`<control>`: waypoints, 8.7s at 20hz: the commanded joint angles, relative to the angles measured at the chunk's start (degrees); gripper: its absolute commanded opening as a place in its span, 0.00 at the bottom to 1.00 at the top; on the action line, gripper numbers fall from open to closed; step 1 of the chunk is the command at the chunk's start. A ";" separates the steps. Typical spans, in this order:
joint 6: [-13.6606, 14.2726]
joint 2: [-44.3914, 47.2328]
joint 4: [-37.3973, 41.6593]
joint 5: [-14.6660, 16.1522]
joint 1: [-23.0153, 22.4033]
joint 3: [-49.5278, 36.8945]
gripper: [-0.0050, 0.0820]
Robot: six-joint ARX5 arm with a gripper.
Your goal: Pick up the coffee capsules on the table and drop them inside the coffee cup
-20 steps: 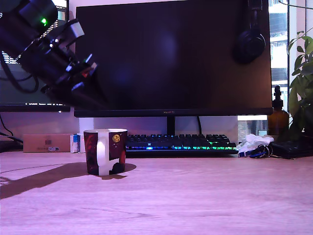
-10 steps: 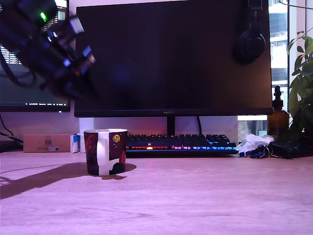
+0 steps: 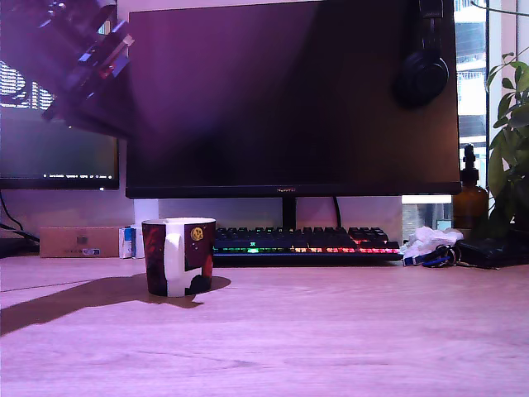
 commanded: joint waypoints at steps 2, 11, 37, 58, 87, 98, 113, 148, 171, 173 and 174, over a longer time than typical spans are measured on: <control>-1.66 -2.49 -2.19 -0.20 -0.04 -3.67 0.03; -1.53 -7.85 -6.34 -5.20 2.23 -7.06 0.03; -4.28 -22.34 -3.13 -6.75 5.49 -13.73 0.03; -24.22 -26.16 9.14 -22.03 -1.09 -26.69 0.25; -19.74 5.03 36.48 -33.03 -4.26 -26.69 0.62; -17.55 15.67 46.75 -33.42 -0.90 -26.67 0.61; -15.69 18.23 50.38 -32.98 1.09 -26.64 0.22; -10.82 -4.15 31.08 -11.47 -1.49 -18.43 0.16; -4.11 11.50 7.67 -11.96 -5.07 2.56 0.16; -4.11 11.50 7.17 -11.96 -5.07 2.56 0.16; -4.11 11.50 7.19 -11.96 -5.07 2.56 0.16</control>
